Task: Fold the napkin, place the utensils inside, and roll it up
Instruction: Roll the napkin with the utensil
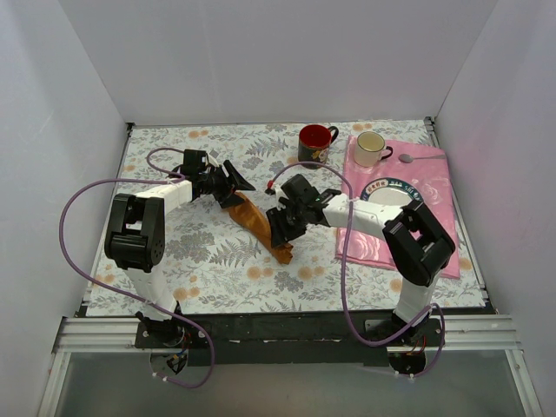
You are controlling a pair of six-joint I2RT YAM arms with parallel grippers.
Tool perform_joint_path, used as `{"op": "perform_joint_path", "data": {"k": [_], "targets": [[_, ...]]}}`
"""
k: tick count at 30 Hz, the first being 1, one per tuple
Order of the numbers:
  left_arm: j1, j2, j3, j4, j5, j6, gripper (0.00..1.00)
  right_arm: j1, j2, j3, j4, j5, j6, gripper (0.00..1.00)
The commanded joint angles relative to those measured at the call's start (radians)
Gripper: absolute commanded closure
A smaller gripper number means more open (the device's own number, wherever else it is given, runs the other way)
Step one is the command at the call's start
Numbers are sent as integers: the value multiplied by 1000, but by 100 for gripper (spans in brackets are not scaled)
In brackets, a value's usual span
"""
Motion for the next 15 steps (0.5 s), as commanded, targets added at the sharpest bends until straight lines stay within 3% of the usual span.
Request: {"op": "perform_joint_path", "data": {"k": [1,15], "targets": [[5,-41,31,-18,5,14,41,42,-22,44,-15,47,-3,52],[14,-47,43,-23,5,6,40,42,-36,96,-69,98,-23,46]]}}
